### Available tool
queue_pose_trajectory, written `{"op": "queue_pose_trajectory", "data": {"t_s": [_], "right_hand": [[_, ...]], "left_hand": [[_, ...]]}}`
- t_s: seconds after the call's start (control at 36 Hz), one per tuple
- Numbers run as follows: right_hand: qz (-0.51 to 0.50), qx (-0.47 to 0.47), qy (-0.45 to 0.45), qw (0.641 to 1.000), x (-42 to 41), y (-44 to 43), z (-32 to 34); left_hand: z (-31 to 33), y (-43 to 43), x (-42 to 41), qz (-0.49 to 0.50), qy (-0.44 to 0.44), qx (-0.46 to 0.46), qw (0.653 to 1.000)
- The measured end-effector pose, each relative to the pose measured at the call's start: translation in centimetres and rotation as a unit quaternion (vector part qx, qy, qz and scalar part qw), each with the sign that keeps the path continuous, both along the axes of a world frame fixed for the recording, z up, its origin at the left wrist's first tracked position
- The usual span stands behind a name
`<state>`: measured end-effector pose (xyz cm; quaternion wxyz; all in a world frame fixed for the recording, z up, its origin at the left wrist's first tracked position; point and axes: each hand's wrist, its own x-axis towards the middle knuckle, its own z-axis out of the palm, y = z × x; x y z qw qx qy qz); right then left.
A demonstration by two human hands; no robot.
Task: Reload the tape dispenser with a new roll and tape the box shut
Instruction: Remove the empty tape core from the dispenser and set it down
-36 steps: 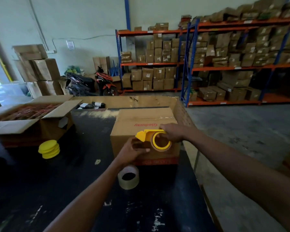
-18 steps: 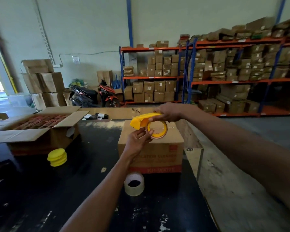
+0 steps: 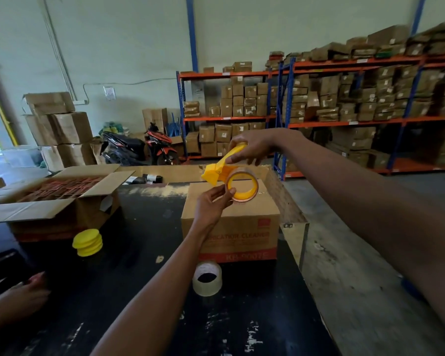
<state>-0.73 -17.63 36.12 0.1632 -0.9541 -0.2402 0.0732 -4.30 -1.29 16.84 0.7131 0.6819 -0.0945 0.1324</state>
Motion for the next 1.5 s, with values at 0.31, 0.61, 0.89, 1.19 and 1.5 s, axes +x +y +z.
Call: {"op": "queue_pose_trajectory", "data": {"t_s": [0.31,0.61,0.89,1.19,1.5], "right_hand": [[0.011,-0.014,-0.037,0.999,-0.2,-0.3,-0.6],[-0.033,-0.091,-0.111,0.989,1.4,-1.7,-2.0],[-0.042,-0.053,-0.097,0.993,3.6,-3.5,-3.3],[0.0,-0.058,-0.06,0.997,5.4,-3.8,-4.8],[0.024,-0.053,-0.042,0.997,8.2,-4.3,-5.8]], "left_hand": [[0.4,-0.4,-0.2,0.024,0.015,0.01,1.0],[-1.6,-0.8,-1.1,-0.013,0.048,-0.03,0.998],[-9.3,-2.2,-3.0,-0.04,0.197,0.023,0.979],[-18.5,-5.3,-0.9,-0.016,0.372,0.168,0.913],[-20.9,-5.8,0.5,0.042,0.319,0.383,0.866]]}}
